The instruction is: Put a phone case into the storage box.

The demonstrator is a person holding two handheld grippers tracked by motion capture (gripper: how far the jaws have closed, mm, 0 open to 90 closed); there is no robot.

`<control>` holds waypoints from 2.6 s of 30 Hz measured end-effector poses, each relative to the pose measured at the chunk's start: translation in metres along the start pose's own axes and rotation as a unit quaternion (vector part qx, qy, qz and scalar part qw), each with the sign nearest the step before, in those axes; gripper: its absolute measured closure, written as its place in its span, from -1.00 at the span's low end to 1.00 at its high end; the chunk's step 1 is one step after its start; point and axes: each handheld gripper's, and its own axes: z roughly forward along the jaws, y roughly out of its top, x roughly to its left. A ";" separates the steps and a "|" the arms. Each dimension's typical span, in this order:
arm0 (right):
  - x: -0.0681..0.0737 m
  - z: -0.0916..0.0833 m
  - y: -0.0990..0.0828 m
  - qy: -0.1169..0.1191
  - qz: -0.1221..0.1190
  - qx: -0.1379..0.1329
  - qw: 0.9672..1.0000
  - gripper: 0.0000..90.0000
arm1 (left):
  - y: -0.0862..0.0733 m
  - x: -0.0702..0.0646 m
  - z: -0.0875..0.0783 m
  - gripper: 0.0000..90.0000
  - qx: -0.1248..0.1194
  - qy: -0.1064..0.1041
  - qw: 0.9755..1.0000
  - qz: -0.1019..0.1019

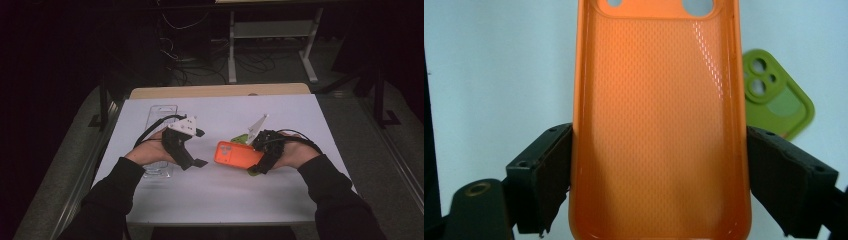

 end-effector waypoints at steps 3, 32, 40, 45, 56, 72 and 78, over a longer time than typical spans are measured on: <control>0.008 0.004 0.013 0.009 -0.022 0.002 1.000 -0.67 | 0.005 -0.002 0.007 -1.00 0.014 -0.009 1.000 0.013; 0.025 0.007 0.048 0.042 -0.079 -0.018 0.996 -0.67 | 0.007 -0.015 0.044 -0.97 0.110 -0.068 0.990 0.050; 0.025 0.006 0.048 0.043 -0.080 -0.021 0.996 -0.67 | 0.006 -0.013 0.045 -0.82 0.120 -0.072 0.989 0.054; 0.024 0.005 0.049 0.044 -0.081 -0.024 0.995 -0.67 | 0.006 -0.013 0.045 -0.70 0.116 -0.075 0.989 0.045; 0.023 0.006 0.047 0.050 -0.074 -0.022 0.996 -0.68 | 0.007 -0.012 0.045 -0.65 0.120 -0.073 0.989 0.051; 0.015 -0.001 0.027 0.036 -0.011 -0.094 0.995 -0.94 | 0.008 -0.019 0.047 -0.64 0.123 -0.012 0.992 -0.012; 0.010 -0.004 0.012 0.016 0.020 -0.106 0.994 -0.96 | 0.001 -0.017 0.049 -0.65 0.120 0.007 0.991 -0.066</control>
